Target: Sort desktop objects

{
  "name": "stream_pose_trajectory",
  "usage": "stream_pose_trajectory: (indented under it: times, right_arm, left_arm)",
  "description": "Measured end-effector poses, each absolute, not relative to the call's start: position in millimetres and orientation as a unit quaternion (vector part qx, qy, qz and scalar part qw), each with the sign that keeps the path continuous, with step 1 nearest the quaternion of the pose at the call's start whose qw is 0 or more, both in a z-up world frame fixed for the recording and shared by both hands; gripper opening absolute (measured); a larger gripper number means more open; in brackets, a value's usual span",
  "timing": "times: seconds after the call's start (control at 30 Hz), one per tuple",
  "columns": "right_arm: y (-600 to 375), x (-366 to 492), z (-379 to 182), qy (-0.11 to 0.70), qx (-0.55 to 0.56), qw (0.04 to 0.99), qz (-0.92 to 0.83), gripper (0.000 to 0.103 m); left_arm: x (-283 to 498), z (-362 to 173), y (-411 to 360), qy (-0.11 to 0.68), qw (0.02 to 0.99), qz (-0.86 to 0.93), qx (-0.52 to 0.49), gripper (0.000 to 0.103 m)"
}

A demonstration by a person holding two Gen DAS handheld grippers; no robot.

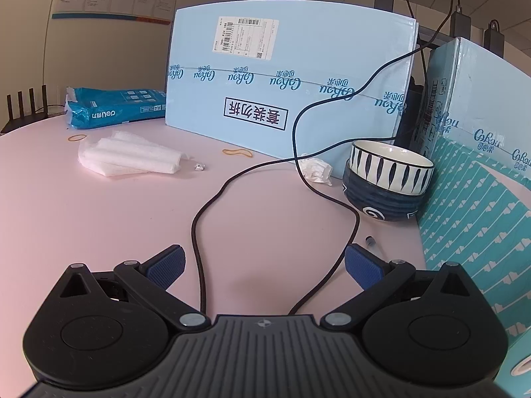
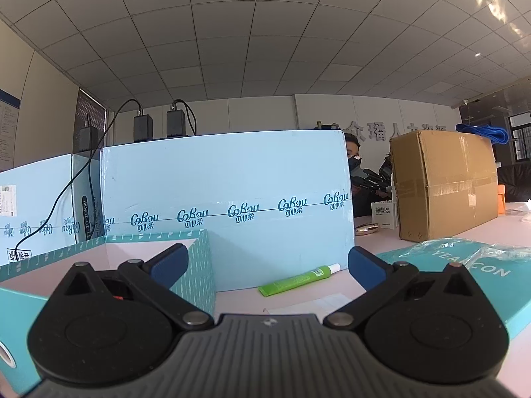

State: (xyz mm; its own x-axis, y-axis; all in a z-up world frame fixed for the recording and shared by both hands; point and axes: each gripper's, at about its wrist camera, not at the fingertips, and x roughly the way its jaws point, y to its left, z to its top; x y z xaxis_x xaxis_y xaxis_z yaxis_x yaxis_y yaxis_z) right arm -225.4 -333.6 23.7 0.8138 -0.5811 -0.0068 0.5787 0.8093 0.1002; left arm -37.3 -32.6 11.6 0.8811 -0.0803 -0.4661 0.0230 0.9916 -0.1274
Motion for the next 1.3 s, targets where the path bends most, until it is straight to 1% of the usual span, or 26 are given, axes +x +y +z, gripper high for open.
stream_pose_trajectory:
  times: [0.63, 1.3]
  right_arm:
    - [-369, -224, 18, 0.019, 0.149, 0.924, -0.351, 0.103]
    - [-391, -231, 13, 0.041, 0.181, 0.904, -0.386, 0.103]
  left_arm:
    - [-38, 11, -28, 0.242, 0.967, -0.027, -0.071, 0.103]
    - [-37, 10, -25, 0.246, 0.965, -0.031, -0.083, 0.103]
